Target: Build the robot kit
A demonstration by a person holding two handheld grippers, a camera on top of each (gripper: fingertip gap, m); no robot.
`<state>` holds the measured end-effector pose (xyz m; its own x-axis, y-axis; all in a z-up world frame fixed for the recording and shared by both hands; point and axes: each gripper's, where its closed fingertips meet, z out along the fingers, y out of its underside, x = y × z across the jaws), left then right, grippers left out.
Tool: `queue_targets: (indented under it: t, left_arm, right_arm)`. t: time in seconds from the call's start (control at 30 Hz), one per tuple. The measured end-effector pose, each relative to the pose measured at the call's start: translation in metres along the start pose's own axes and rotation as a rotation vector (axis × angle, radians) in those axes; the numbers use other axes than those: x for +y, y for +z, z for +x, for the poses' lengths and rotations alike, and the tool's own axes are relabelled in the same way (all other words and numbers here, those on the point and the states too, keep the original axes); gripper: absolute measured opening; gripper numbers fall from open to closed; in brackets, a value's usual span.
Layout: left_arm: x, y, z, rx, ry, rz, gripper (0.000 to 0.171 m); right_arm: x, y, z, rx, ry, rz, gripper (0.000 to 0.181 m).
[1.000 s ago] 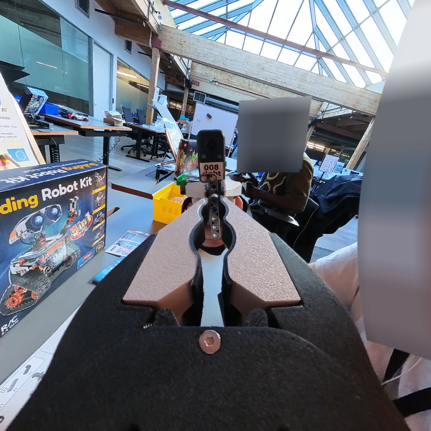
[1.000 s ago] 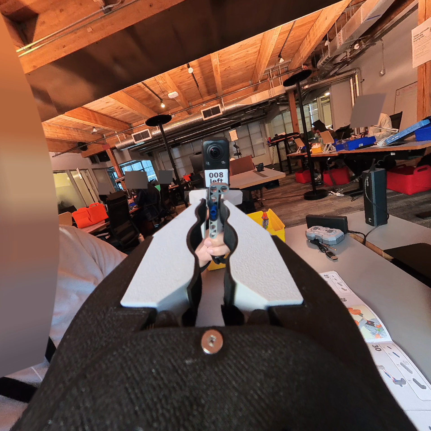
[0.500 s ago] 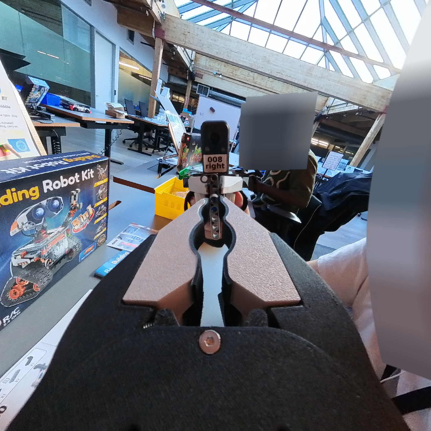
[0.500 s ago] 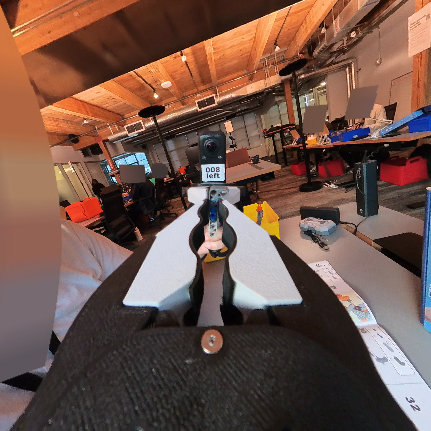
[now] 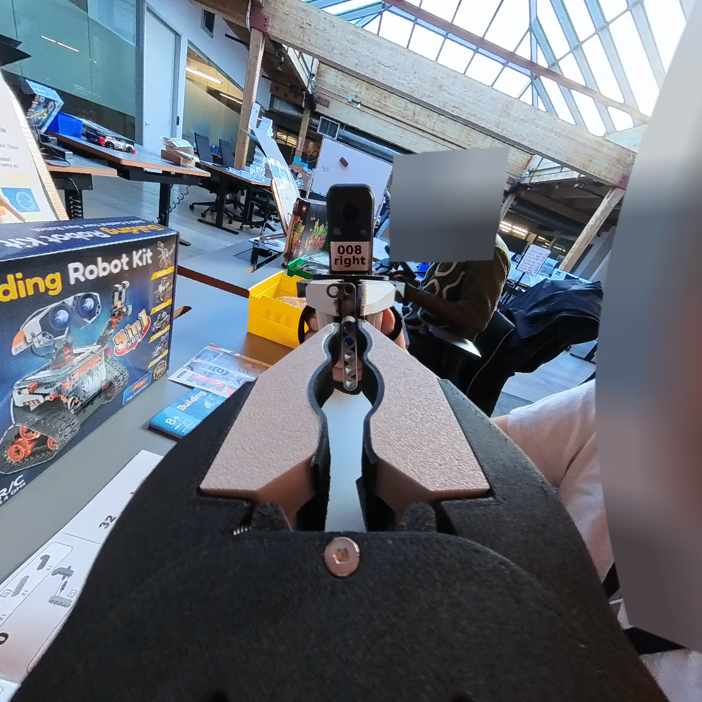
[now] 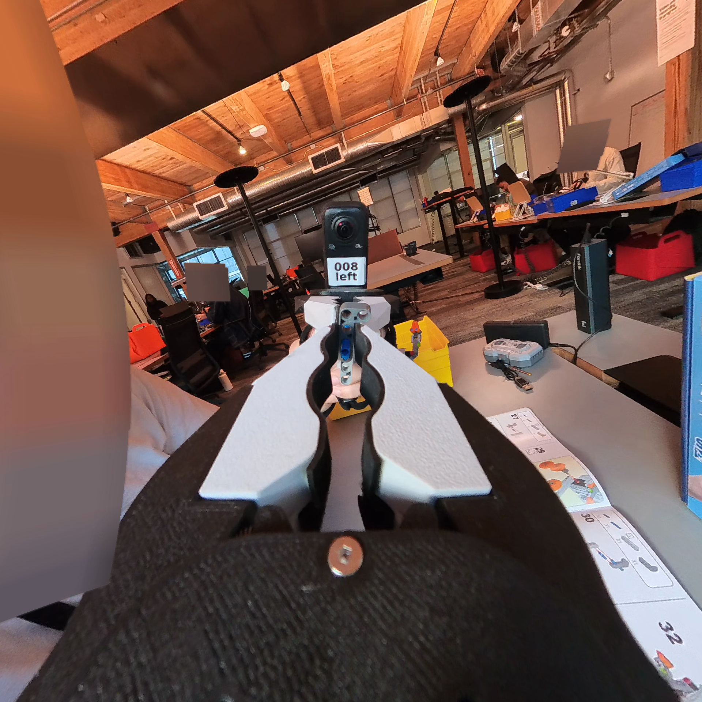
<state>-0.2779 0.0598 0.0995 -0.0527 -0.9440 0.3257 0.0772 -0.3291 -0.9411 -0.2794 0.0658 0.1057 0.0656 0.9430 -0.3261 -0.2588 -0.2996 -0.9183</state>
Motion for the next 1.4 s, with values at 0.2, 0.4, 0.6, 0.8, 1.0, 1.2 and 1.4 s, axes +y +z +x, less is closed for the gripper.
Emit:
queue_targets:
  t: [0.2,0.4,0.6,0.8,1.0,1.2,1.4]
  left_arm:
    - [0.002,-0.001,-0.002,-0.002,0.001,-0.017,0.005]
    - [0.004,-0.003,-0.006,0.004,-0.026,-0.023,0.005]
    - [0.000,-0.007,-0.010,0.006,-0.046,-0.002,0.006]
    - [0.005,-0.005,-0.010,-0.015,-0.016,-0.034,0.007]
    - [-0.001,-0.012,-0.018,-0.059,-0.007,-0.014,0.023]
    - [0.004,-0.010,-0.015,-0.041,0.000,-0.041,0.014]
    - [0.005,-0.010,-0.017,-0.043,0.002,-0.041,0.005]
  right_arm:
    - [0.002,0.001,0.002,-0.012,0.023,0.005,0.006]
    - [0.005,0.002,0.006,0.006,0.032,-0.007,0.006]
    - [0.007,0.001,0.009,0.013,0.043,-0.016,0.006]
    - [0.006,0.002,0.010,0.014,0.043,-0.010,0.006]
    - [0.007,0.001,0.013,0.033,0.038,-0.011,0.006]
    - [0.007,0.002,0.014,0.042,0.030,-0.003,0.006]
    - [0.007,0.003,0.017,0.042,0.043,0.007,0.006]
